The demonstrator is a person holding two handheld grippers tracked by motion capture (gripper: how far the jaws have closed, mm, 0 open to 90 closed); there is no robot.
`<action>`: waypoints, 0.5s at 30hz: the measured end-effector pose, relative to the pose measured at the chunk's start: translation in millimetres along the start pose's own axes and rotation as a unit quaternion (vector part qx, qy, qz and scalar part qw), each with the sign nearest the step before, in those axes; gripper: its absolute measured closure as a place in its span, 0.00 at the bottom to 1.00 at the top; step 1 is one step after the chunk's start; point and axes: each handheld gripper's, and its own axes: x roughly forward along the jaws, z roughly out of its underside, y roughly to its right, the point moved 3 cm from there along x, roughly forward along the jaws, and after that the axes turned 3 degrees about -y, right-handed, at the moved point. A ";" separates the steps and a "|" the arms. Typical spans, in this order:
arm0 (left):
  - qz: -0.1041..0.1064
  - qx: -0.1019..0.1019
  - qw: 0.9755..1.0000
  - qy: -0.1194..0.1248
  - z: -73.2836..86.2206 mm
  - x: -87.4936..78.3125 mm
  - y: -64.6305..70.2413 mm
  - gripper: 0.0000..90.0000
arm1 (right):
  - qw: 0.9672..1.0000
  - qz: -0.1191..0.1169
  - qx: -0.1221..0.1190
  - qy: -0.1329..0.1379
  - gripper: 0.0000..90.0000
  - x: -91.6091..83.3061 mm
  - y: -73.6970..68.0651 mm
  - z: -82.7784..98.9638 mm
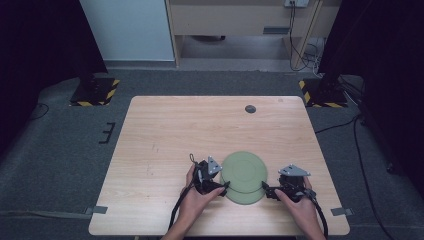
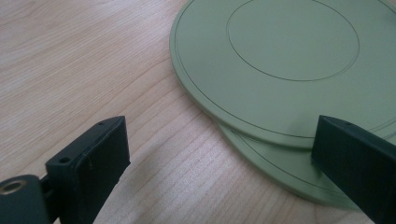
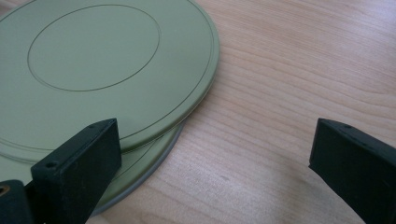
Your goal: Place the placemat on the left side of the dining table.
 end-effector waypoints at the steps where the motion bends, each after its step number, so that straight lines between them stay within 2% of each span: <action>1: 0.000 0.001 1.000 -0.001 -0.9 0.6 -0.6 0.03 | 1.000 0.001 0.000 0.000 0.03 0.5 0.6 -0.4; 5: -0.004 0.007 1.000 -0.004 -4.1 2.2 -1.8 0.02 | 1.000 0.007 0.004 0.003 0.03 2.4 1.9 -1.7; 10: -0.006 0.012 1.000 0.007 -2.7 1.9 -1.6 0.03 | 1.000 0.009 0.005 0.006 0.06 1.7 2.1 -2.0; 13: -0.016 0.021 1.000 0.010 -2.4 -0.2 -0.2 0.06 | 1.000 0.006 0.003 0.007 0.06 -0.8 1.3 -1.0; 15: -0.016 0.019 1.000 0.013 -2.4 -0.4 1.0 0.06 | 1.000 0.003 0.001 0.007 0.06 -2.7 0.3 -0.2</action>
